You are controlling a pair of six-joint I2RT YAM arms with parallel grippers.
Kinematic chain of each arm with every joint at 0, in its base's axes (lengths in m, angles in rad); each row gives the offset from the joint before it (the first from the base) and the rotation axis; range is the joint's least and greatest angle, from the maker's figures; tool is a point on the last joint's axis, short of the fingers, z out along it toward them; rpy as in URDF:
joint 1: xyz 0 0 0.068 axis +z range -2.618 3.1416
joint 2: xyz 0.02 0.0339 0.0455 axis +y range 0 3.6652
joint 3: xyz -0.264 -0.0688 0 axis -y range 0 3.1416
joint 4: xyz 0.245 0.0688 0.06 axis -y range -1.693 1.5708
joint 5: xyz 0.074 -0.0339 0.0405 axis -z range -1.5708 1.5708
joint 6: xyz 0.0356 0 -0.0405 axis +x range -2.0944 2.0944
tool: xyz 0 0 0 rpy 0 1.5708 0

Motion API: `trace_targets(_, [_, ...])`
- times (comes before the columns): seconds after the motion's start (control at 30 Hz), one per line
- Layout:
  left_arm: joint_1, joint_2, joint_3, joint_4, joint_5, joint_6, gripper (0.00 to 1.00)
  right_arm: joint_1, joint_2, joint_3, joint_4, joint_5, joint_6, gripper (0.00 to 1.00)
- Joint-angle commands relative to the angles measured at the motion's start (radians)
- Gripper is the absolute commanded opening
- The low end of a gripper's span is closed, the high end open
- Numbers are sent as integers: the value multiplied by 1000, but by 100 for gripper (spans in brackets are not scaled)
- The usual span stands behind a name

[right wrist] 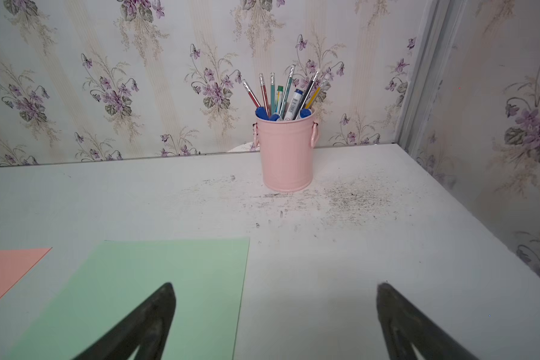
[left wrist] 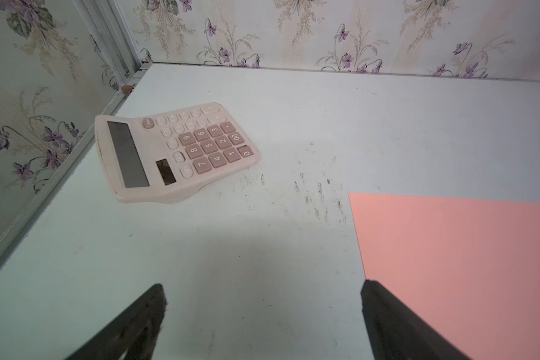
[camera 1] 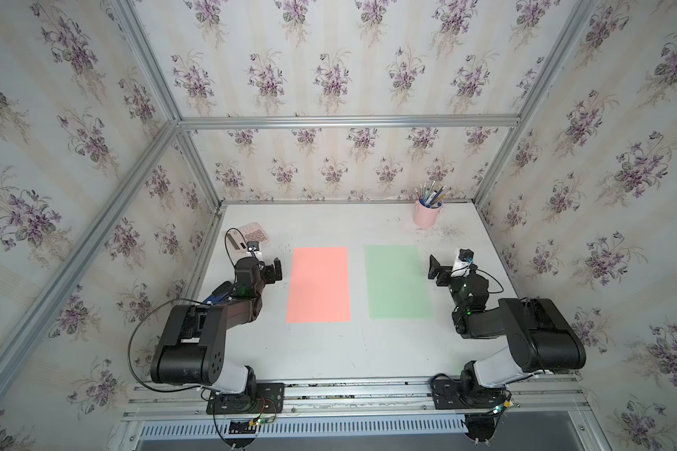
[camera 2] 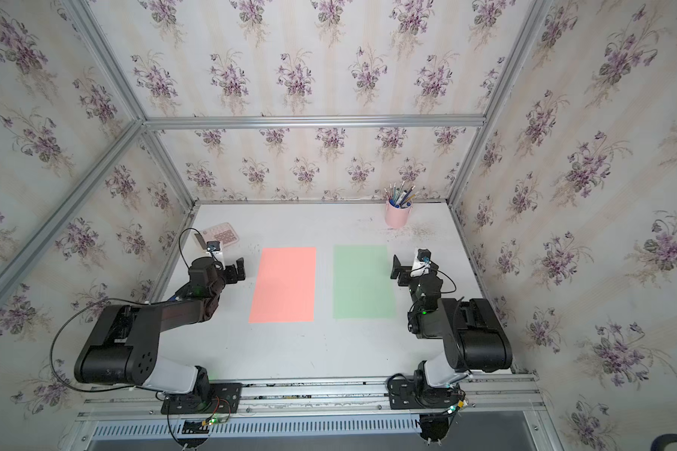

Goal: Fold the rectangular paper in half along the long edge
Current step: Pick up the paper from the center of the board.

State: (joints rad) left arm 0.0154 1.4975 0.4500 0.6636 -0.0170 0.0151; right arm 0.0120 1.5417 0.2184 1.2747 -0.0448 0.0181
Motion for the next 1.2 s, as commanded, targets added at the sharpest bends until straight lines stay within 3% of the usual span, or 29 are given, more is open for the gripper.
trace_targets(0.0, [1,-5,1,29,14,2,100,-1,0,2,13,-1,-9,100])
trace_targets(1.03, [0,-22,-2,23,7,-2,100,0,-8,-11,31,24,3,100])
trace_targets(1.1, [0,-95,38,-113,-30,-16,100,0,-59,-51,81,63,15,100])
trace_targets(1.17, [-1,-181,176,-450,-163,-138,100,12,-156,-73,21,127,28,100])
